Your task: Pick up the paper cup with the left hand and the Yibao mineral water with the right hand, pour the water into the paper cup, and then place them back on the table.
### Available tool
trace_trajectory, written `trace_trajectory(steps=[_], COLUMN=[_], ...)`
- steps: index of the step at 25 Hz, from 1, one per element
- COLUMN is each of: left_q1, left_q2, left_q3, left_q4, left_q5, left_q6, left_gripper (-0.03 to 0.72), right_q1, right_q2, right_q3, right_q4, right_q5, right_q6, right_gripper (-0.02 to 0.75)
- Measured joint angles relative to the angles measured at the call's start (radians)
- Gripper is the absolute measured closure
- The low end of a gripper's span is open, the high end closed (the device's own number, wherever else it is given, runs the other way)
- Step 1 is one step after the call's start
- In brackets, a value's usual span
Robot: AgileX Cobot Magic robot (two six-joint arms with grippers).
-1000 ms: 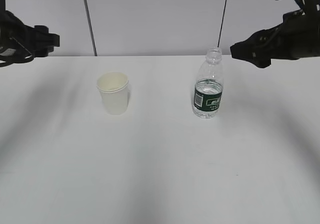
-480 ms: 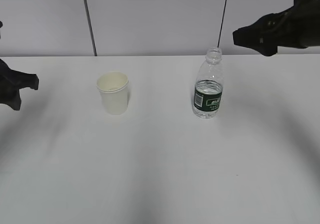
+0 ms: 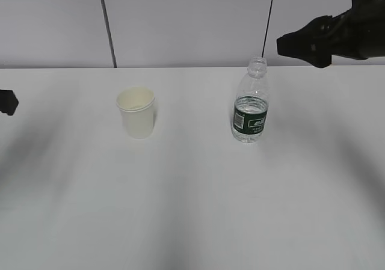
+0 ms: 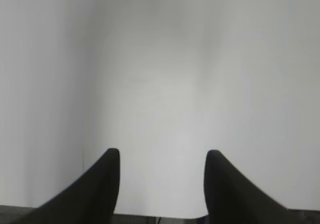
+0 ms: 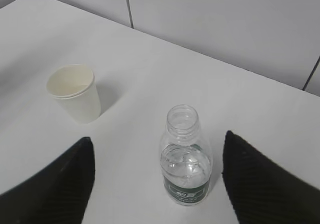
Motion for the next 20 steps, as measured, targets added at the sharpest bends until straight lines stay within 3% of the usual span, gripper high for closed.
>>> trace_trajectory(steps=[5, 14, 20], left_q1=[0.000, 0.000, 0.000], left_q2=[-0.114, -0.436, -0.675], left_q3=[0.012, 0.111, 0.142], left_q4=[-0.024, -0.086, -0.106], left_q5=[0.051, 0.076, 0.086], left_q6=[0.018, 0.058, 0.099], left_gripper=[0.347, 0.349, 0.349], right_q1=[-0.030, -0.166, -0.183], right_q2=[-0.026, -0.105, -0.131], right_q3=[0.003, 0.003, 0.018], right_q4=[0.000, 0.000, 0.000], right_q5=[-0.009, -0.095, -0.106], right_q6=[0.003, 0.026, 0.032], right_gripper=[0.152, 0.152, 0.153])
